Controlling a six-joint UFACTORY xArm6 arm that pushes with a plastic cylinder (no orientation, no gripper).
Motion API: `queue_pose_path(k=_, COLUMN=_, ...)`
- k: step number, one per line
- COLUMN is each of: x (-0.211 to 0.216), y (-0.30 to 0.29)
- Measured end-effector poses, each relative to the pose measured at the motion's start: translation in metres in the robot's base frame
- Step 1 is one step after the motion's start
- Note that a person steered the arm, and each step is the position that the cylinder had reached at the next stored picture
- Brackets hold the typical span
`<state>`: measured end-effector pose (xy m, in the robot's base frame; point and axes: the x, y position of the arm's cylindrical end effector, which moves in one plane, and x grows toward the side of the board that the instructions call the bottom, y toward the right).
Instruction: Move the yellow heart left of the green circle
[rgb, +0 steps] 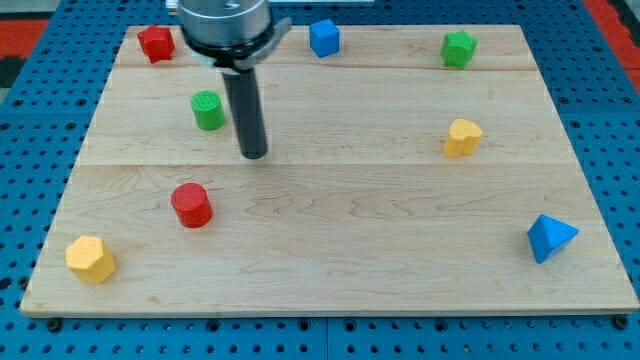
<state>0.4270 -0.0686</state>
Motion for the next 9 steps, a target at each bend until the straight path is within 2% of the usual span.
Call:
queue_pose_path(k=1, x=0.024, y=0.036)
queue_pose_path(k=3, x=0.033, y=0.147)
queue_pose_path(k=4, x=0.044, y=0.230)
queue_pose_path(k=5, x=0.000, y=0.292)
queue_pose_path(k=6, x=-0.022, y=0.254)
queue_pose_path(k=7, x=-0.019, y=0.112)
queue_pose_path(k=8, x=-0.020, y=0.010)
queue_pose_path(k=9, x=-0.019, y=0.089)
